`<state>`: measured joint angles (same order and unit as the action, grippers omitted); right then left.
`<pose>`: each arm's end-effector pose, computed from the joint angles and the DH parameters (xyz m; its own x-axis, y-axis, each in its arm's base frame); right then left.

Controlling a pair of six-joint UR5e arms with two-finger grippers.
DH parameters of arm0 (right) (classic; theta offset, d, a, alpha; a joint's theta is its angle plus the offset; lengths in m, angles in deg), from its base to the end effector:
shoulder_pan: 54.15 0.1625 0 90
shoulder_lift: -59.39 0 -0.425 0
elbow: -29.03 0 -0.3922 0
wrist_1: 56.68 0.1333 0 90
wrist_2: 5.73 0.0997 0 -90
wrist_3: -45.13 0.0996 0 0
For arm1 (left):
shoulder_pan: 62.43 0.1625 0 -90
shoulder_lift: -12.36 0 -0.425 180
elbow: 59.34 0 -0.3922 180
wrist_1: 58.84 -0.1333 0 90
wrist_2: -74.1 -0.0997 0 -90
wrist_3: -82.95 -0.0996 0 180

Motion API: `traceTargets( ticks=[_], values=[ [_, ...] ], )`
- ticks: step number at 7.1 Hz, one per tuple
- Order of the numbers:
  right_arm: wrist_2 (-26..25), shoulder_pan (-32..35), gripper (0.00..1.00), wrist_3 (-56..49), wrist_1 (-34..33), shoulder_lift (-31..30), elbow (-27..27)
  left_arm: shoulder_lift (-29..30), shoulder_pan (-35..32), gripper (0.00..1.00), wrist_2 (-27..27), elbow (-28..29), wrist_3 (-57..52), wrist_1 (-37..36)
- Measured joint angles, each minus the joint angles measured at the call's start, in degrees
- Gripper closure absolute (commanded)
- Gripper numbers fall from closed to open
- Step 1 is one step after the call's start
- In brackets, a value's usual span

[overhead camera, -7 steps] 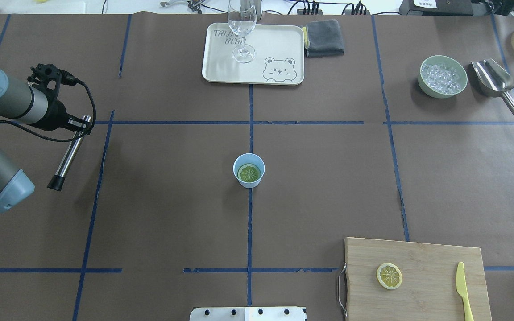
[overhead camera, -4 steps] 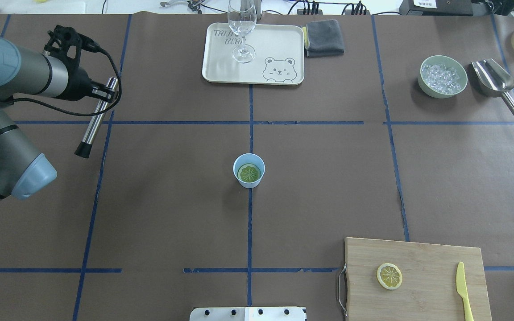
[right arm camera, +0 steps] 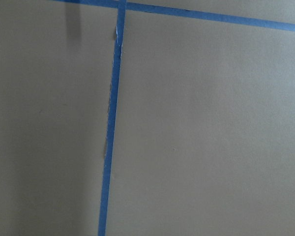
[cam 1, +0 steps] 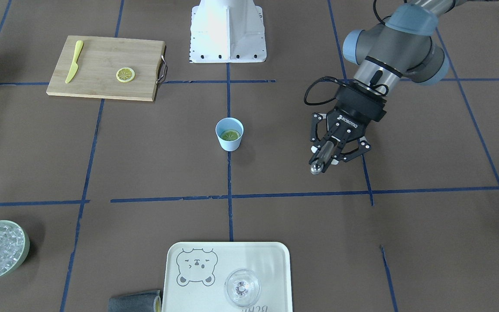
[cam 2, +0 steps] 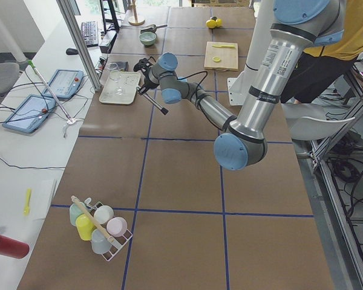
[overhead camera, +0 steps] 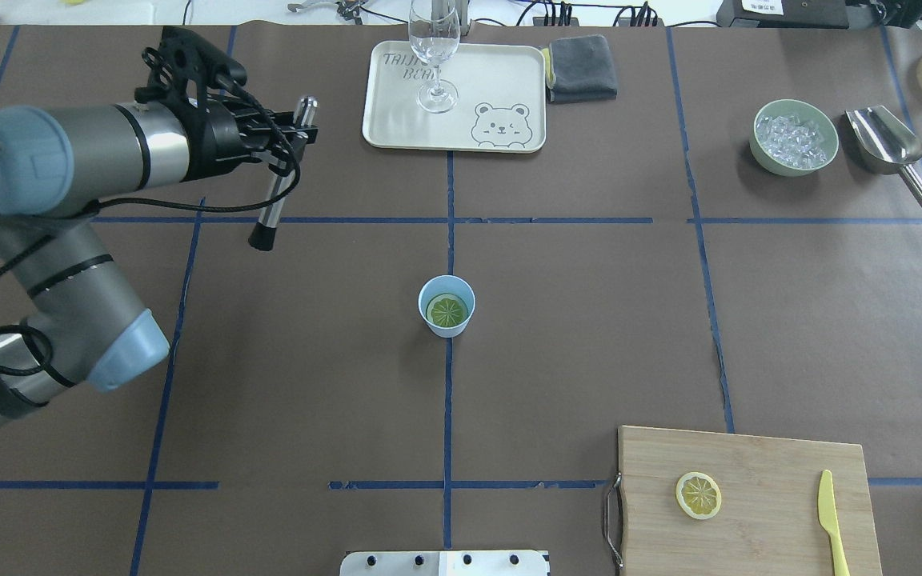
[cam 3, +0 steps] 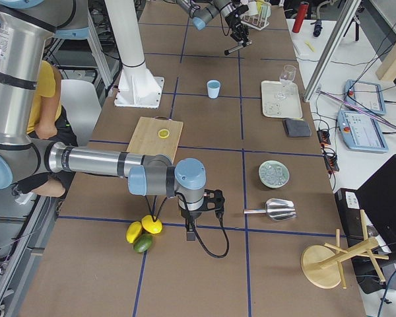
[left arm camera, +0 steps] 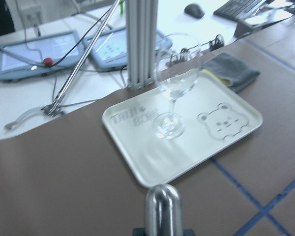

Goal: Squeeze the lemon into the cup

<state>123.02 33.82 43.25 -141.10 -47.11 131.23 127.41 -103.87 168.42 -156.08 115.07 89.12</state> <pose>0.0577 -0.3741 0.6748 0.7773 -0.0744 0.6247 0.0609 0.9972 0.0429 0.3763 -0.5001 0.2416 0.5129 0.6738 -0.5320 0.3181 0.4264 0.8468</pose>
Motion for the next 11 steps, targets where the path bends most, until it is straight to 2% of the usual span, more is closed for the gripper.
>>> traceTargets(
  ticks=[2, 4, 7, 9, 11],
  values=[
    [0.0, 0.5, 0.00, 0.0, -0.2, 0.0, -0.1, 2.1, 7.0, 1.00, -8.5, 1.6, -8.3, 14.2],
    [0.0, 1.2, 0.00, 0.0, -0.2, 0.1, 0.0, 3.0, 10.2, 1.00, -11.2, 3.7, -11.0, 26.1],
    [0.0, 2.2, 0.00, 0.0, -0.2, 0.1, 0.3, 9.4, 14.0, 1.00, -15.8, 13.5, -13.8, 39.3],
    [0.0, 2.4, 0.00, 0.0, -0.2, 0.1, 0.3, 10.7, 16.5, 1.00, -18.4, 17.8, -14.5, 43.5],
    [0.0, 2.4, 0.00, 0.0, -0.2, 0.3, 0.3, 11.0, 18.1, 1.00, -19.1, 18.7, -14.6, 44.1]
  ],
)
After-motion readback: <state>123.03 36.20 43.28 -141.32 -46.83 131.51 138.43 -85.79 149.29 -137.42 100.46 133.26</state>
